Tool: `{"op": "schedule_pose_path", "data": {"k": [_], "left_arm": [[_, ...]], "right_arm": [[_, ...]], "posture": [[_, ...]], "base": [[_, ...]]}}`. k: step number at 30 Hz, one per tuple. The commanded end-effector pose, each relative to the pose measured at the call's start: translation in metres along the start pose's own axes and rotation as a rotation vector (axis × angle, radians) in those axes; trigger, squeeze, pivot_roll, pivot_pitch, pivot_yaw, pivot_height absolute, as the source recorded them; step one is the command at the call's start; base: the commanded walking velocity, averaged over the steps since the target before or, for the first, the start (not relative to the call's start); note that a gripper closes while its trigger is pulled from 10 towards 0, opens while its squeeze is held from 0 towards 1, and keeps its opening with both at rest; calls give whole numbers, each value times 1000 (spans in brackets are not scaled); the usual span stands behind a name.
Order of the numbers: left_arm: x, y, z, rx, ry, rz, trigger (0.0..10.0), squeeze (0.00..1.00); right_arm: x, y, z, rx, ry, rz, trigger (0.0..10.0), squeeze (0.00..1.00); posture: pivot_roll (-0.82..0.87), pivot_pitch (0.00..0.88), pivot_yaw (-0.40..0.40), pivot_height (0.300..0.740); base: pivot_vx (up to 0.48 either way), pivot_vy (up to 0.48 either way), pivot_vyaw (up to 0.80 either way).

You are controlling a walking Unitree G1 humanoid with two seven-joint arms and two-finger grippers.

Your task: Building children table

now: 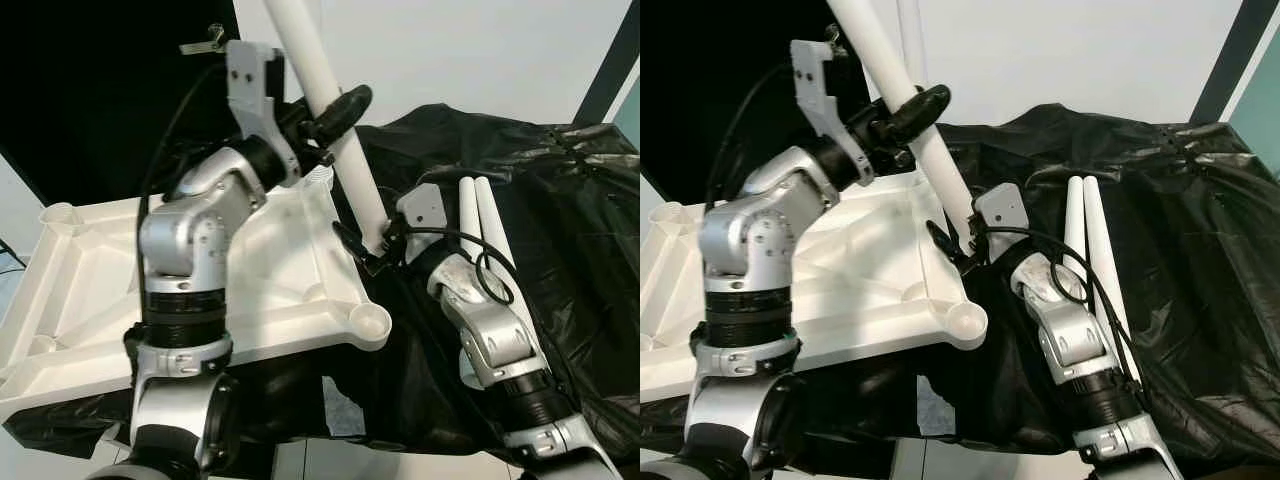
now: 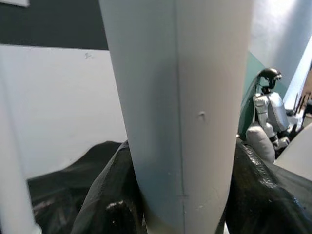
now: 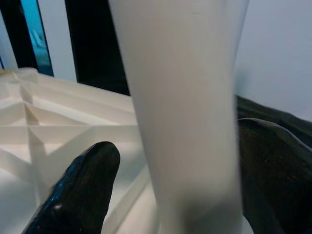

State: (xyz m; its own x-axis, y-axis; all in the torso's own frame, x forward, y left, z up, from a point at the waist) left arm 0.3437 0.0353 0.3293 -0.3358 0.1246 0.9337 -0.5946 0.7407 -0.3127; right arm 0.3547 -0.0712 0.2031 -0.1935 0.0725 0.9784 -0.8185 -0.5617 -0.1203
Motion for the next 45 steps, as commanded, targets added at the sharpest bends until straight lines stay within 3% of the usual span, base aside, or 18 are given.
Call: {"op": "schedule_pose_path", "data": {"k": [1,16,18,19,20,21,22,24,31,32,35,36,37,38,39,45], "left_arm": [[14,-5,8,-17,-59,43,10000,0],[12,-14,26,-55,-66,61,10000,0],[12,-16,30,-63,-73,67,10000,0],[12,-16,31,-66,-75,68,10000,0],[12,-16,31,-66,-75,68,10000,0],[11,-16,32,-68,-76,69,10000,0],[11,-17,33,-73,-77,69,10000,0],[10,-17,34,-76,-76,66,10000,0],[7,-19,37,-82,-80,53,10000,0],[6,-19,36,-78,-51,59,10000,1000],[7,-18,32,-63,-29,72,10000,1000],[7,-18,30,-51,-29,70,10000,1000],[7,-18,30,-51,-29,70,10000,1000],[8,-16,27,-41,-42,72,10000,843],[7,-14,24,-34,-53,70,10000,0],[1,-7,18,-10,-72,43,10000,0]], "right_arm": [[-1,-7,2,-2,21,-28,10000,0],[0,-18,7,6,63,-70,10000,0],[0,-19,7,10,69,-77,9020,0],[0,-19,6,11,66,-81,4745,0],[0,-19,6,11,66,-81,4745,0],[-1,-19,7,10,63,-83,4078,0],[-1,-19,6,12,63,-82,196,0],[-1,-19,6,12,66,-81,0,0],[-4,-19,6,9,46,-96,0,0],[-4,-19,8,-5,33,-99,0,0],[-5,-19,11,-30,19,-103,275,0],[-5,-19,13,-41,12,-104,4706,0],[-5,-19,13,-41,12,-104,4706,0],[-6,-19,15,-62,-1,-103,10000,0],[-6,-18,17,-81,-12,-101,10000,0],[-9,-16,26,-161,-70,-96,10000,0]], "posture": [[-29,0,44,740],[-53,0,45,740],[-54,0,45,740],[-58,0,49,740],[-58,0,49,740],[-58,0,50,740],[-58,0,51,740],[-59,0,52,740],[-56,0,52,740],[-54,0,50,740],[-52,0,48,740],[-52,0,48,740],[-52,0,48,740],[-49,0,46,740],[-45,0,44,740],[-36,0,38,740]], "base": [[0,0,0],[0,0,0],[0,0,0],[0,0,0],[0,0,0],[0,0,0],[0,0,0],[0,0,0],[0,0,0],[0,0,0],[0,0,0],[0,0,0],[0,0,0],[0,0,0],[0,0,0],[0,0,0]]}}
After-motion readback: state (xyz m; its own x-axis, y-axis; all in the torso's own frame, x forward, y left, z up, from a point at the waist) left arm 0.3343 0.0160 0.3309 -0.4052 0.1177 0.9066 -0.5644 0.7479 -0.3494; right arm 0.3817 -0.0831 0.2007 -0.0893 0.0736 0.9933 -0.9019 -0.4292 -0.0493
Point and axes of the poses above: a point about 5 cm out from each wrist's last joint towards the gripper, its own y axis pointing back from the gripper into the wrist, its own x axis along the axis of the wrist's last joint, z = x × y, the point moved 4 cm from there along -y, pointing out of the wrist towards the gripper, and after that the axes turned 10 degrees about -y, right-handed, at the moved point
